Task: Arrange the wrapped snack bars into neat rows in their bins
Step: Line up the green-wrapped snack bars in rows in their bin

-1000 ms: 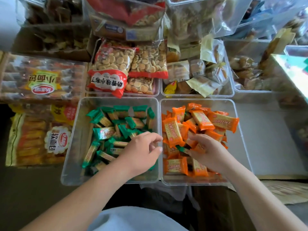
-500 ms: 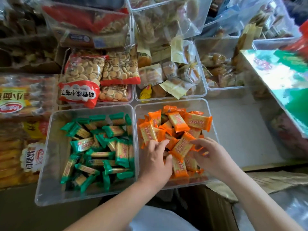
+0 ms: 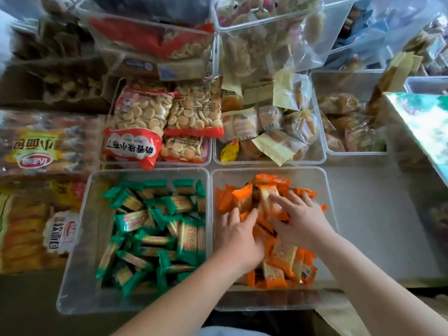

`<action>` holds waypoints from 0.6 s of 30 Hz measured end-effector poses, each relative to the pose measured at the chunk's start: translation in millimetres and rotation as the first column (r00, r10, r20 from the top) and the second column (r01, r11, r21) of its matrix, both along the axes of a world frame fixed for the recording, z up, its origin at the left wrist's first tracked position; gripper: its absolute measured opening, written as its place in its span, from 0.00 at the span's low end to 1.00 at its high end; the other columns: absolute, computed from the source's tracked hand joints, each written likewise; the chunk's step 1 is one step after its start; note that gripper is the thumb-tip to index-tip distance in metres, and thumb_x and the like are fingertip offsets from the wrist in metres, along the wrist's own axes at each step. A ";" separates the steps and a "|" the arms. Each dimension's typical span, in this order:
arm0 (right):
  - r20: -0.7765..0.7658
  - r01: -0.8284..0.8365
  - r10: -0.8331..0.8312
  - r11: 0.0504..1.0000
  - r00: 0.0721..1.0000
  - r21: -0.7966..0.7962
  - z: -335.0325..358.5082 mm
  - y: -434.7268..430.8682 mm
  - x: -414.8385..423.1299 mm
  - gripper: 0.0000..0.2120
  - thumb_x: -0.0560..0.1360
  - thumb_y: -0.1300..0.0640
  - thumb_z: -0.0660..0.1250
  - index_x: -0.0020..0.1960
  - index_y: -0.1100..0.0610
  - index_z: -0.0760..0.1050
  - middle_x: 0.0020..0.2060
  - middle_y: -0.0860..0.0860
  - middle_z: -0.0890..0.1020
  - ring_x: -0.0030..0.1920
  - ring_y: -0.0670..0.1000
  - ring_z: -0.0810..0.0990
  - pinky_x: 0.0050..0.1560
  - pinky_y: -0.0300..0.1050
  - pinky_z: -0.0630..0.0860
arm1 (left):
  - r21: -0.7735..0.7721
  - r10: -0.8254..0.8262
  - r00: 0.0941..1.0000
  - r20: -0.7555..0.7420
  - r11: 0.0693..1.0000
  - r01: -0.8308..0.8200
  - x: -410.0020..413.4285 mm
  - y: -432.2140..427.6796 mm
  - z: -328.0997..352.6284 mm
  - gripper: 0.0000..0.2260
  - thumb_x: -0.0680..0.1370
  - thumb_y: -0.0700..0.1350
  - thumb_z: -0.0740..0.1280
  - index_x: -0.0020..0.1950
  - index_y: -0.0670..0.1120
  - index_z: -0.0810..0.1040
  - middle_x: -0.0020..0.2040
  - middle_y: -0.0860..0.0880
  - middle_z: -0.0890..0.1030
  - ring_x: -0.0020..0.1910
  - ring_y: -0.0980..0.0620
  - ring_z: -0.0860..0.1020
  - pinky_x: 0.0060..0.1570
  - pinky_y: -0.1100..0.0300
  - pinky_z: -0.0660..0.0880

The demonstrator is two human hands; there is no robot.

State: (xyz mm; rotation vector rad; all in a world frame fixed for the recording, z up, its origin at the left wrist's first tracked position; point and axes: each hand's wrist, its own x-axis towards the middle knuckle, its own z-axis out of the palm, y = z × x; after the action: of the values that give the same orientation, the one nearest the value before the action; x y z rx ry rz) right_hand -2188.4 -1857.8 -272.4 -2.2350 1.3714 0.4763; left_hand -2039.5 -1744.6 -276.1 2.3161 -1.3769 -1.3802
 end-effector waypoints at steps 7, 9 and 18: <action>0.121 -0.055 0.046 0.996 0.992 0.074 1.9 34.7 -11.3 0.32 0.74 0.29 0.51 0.78 0.33 0.63 0.78 0.42 0.67 0.80 0.54 0.62 0.79 0.59 0.61 | -0.067 0.088 0.976 -0.197 0.992 -0.103 7.5 29.1 26.8 0.21 0.86 0.52 0.60 0.80 0.57 0.68 0.82 0.56 0.60 0.82 0.52 0.57 0.75 0.62 0.56; 0.165 -0.026 0.009 0.994 0.986 0.104 10.9 33.7 -11.7 0.25 0.78 0.34 0.59 0.74 0.34 0.69 0.75 0.40 0.69 0.78 0.51 0.65 0.78 0.55 0.63 | -0.198 0.118 0.984 -0.130 0.970 -0.142 14.9 26.2 35.3 0.15 0.86 0.47 0.59 0.72 0.55 0.76 0.80 0.57 0.65 0.80 0.54 0.61 0.71 0.65 0.57; 0.403 0.307 -0.273 0.951 0.873 -0.021 24.8 -4.7 -24.3 0.20 0.79 0.54 0.71 0.70 0.49 0.77 0.69 0.46 0.76 0.67 0.52 0.77 0.62 0.43 0.73 | -0.023 -0.130 0.992 0.011 0.991 0.130 45.3 -71.2 -1.4 0.39 0.79 0.66 0.67 0.83 0.66 0.48 0.84 0.46 0.59 0.81 0.39 0.59 0.78 0.41 0.60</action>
State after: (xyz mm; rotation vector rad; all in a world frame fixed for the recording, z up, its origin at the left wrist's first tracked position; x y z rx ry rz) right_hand -2212.6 -1862.5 -247.6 -1.9918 1.4857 -0.1399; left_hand -1994.2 -1815.8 -277.5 2.2573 -1.5633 -1.3801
